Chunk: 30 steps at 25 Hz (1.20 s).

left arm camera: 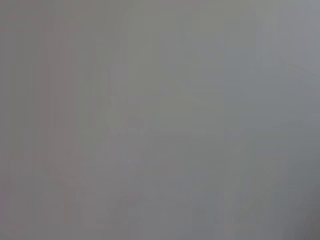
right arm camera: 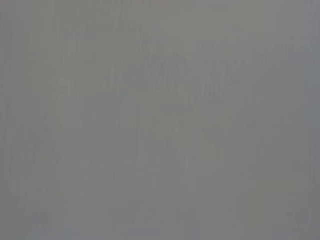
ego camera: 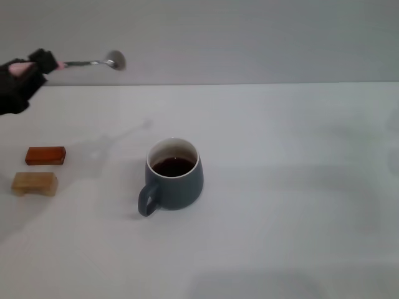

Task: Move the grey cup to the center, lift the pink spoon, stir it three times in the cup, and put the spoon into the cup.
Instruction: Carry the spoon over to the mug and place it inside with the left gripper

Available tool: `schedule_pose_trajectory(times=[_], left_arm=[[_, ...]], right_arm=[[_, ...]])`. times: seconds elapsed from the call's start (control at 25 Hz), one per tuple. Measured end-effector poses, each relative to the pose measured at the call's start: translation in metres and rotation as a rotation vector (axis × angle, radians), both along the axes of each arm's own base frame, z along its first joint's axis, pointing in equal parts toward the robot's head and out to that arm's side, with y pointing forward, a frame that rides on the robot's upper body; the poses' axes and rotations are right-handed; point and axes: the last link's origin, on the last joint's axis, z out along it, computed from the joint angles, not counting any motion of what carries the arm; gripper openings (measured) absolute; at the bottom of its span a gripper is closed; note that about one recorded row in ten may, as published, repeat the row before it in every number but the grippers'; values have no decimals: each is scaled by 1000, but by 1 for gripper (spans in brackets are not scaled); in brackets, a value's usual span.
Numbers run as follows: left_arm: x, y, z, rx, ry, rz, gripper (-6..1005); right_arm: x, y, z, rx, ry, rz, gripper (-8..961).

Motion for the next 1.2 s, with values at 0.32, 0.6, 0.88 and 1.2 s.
schedule_pose_trajectory(times=[0.32,0.6,0.88,1.2], left_arm=[[14,3,-9,-114,55,-76,144],[21,11,-22,-215,152,-120,144],[24,23,-36,-247,245,-122,144],[30,31,-43,-237,293,-134,145]], right_arm=[[0,0,0,0,0,-1,50],[2,-1,0,2,2,-6,51],[4,-4,0,2,5,-13,51],[7,-6,0,8,8,-19,51]])
